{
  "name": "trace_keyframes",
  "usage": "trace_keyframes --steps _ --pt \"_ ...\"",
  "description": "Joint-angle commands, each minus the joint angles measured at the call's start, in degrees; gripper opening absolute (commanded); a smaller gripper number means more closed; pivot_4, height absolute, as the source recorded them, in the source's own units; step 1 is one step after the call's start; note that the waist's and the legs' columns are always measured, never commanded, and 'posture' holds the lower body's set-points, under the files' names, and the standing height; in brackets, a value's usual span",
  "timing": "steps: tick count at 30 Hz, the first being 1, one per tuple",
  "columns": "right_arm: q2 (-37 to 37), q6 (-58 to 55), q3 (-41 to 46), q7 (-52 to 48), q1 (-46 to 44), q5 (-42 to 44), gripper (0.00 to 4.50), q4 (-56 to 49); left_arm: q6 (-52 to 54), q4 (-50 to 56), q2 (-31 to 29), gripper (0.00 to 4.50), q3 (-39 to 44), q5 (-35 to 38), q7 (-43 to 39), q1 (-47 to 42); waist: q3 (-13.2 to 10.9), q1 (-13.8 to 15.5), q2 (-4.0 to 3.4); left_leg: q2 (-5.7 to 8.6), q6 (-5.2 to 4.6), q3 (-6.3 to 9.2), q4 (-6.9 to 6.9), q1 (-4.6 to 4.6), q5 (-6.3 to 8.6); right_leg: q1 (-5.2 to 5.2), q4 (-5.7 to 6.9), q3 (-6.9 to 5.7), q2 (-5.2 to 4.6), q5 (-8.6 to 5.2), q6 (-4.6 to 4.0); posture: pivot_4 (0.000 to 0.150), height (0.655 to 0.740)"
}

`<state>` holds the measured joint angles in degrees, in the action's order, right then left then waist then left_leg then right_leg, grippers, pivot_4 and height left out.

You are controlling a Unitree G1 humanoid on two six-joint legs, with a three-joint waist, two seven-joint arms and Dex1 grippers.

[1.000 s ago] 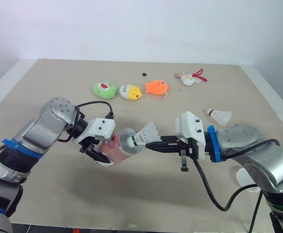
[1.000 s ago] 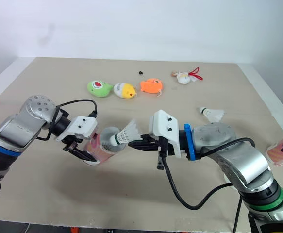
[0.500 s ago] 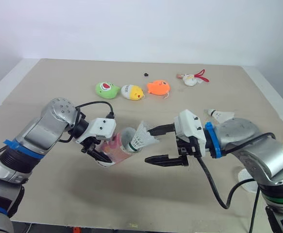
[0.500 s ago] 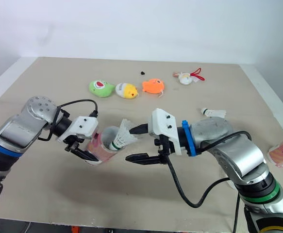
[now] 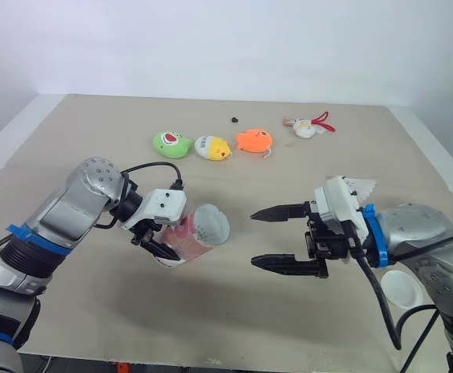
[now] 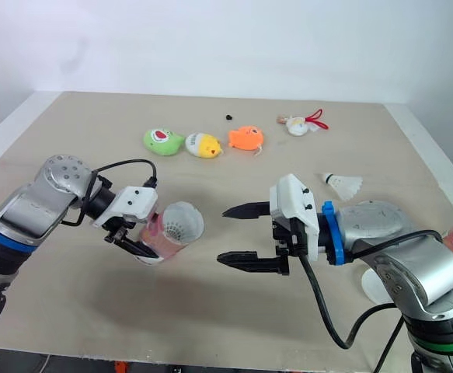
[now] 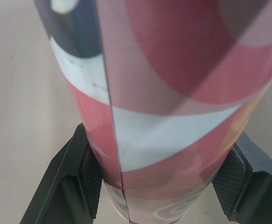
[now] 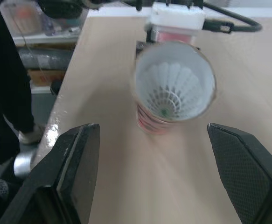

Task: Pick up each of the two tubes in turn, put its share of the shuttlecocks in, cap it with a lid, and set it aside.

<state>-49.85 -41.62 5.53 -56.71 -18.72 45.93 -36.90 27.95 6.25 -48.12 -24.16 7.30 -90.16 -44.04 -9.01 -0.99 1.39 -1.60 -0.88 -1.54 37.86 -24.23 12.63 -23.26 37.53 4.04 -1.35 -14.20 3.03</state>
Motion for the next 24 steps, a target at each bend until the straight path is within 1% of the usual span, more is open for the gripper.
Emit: trace_keyframes --steps 1,4,8,11,13,15,18,21,24 --pt "-1.2 0.9 5.6 3.0 2.3 -1.8 3.93 2.4 0.3 0.4 0.4 2.75 -0.8 -0.3 0.3 0.9 0.0 0.0 0.0 0.0 0.0 -0.01 0.04 0.0 0.0 0.01 0.0 0.01 0.0 0.0 0.03 0.15 0.74" --pt "-0.6 3.2 8.5 8.8 5.7 -8.6 3.93 9.6 0.3 0.4 0.2 2.75 -0.8 -0.3 0.4 1.0 0.0 0.0 0.01 -0.01 0.0 -0.02 0.14 0.0 0.0 0.02 -0.01 0.09 -0.01 0.02 0.2 0.15 0.74" --pt "0.0 3.1 11.5 15.4 10.6 -14.7 3.93 16.8 0.7 0.9 0.0 2.75 -0.6 -0.1 0.7 1.4 0.0 0.0 -0.05 0.02 0.0 -0.11 0.21 -0.01 0.0 0.0 -0.01 0.19 -0.03 -0.02 0.25 0.15 0.74" --pt "-0.2 5.5 13.4 15.9 16.5 -18.0 3.93 19.8 0.9 1.2 0.0 2.75 -0.5 0.1 0.8 1.6 0.1 0.1 -0.07 0.05 0.0 -0.13 0.2 -0.04 0.0 0.03 0.0 0.12 -0.03 -0.01 0.31 0.15 0.74" --pt "-0.3 7.0 14.5 16.4 17.8 -19.8 3.93 23.1 1.0 1.3 0.0 2.75 -0.5 0.1 0.8 1.6 0.1 -0.1 -0.14 0.06 -0.01 -0.16 0.16 -0.05 0.01 0.01 -0.01 0.15 -0.02 -0.02 0.3 0.15 0.74" --pt "-0.4 8.2 14.7 18.2 16.6 -21.8 3.93 27.4 1.2 1.2 0.1 2.75 -0.5 0.1 0.9 1.5 0.1 -0.2 -0.22 0.09 -0.01 -0.16 0.16 -0.02 0.01 0.0 0.0 0.18 0.0 -0.03 0.37 0.15 0.74" --pt "-0.5 10.2 13.1 21.0 11.8 -25.6 3.93 35.8 1.3 1.1 0.4 2.75 -0.7 0.0 0.9 1.2 0.1 -0.3 -0.23 0.11 -0.01 -0.18 0.26 0.03 0.0 0.01 -0.01 0.25 0.0 0.07 0.29 0.15 0.74" --pt "0.5 12.3 9.8 21.0 6.0 -28.2 3.93 42.1 1.3 0.9 0.7 2.75 -0.8 -0.2 1.0 0.9 0.1 -0.4 -0.23 0.07 -0.01 -0.26 0.45 0.03 -0.01 0.03 -0.01 0.29 0.03 0.11 0.16 0.15 0.74" --pt "1.3 13.7 7.7 20.2 1.6 -29.7 3.93 46.0 1.5 1.0 0.8 2.75 -0.8 -0.3 1.1 0.8 0.1 -0.4 -0.23 0.06 -0.01 -0.48 0.46 0.03 -0.01 0.02 -0.01 0.34 0.05 0.13 0.18 0.15 0.74"
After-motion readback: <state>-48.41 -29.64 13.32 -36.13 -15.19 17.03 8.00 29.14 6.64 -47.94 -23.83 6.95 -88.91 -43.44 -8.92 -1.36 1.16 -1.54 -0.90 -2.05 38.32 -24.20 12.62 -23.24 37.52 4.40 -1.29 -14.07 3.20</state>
